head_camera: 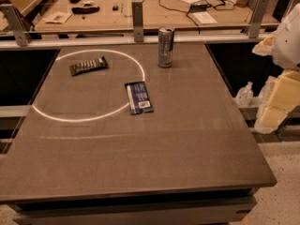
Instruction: Pick rxbar blueberry
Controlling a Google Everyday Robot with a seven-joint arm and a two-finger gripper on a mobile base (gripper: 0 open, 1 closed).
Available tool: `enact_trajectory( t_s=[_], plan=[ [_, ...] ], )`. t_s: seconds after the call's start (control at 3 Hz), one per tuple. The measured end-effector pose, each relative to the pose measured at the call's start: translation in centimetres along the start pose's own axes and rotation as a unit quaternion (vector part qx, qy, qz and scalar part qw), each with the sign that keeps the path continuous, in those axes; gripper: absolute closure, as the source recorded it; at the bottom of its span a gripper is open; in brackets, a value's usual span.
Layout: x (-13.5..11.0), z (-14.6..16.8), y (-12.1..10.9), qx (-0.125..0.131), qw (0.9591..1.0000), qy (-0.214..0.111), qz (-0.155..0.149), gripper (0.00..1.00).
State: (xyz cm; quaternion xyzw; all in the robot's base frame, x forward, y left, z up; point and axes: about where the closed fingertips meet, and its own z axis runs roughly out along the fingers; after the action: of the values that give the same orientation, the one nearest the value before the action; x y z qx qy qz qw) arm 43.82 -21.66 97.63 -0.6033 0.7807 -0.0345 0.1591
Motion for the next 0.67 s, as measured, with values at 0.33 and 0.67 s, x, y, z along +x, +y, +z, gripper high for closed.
enact_trajectory(
  t_s=[0.33,0.67],
  plan=[
    [-0.44,-0.09,0.12,0.004,1.0,-0.001,0.005,0.0],
    [-1.04,0.81,0.54,0.003,0.9984,-0.017,0.055,0.0]
  ],
)
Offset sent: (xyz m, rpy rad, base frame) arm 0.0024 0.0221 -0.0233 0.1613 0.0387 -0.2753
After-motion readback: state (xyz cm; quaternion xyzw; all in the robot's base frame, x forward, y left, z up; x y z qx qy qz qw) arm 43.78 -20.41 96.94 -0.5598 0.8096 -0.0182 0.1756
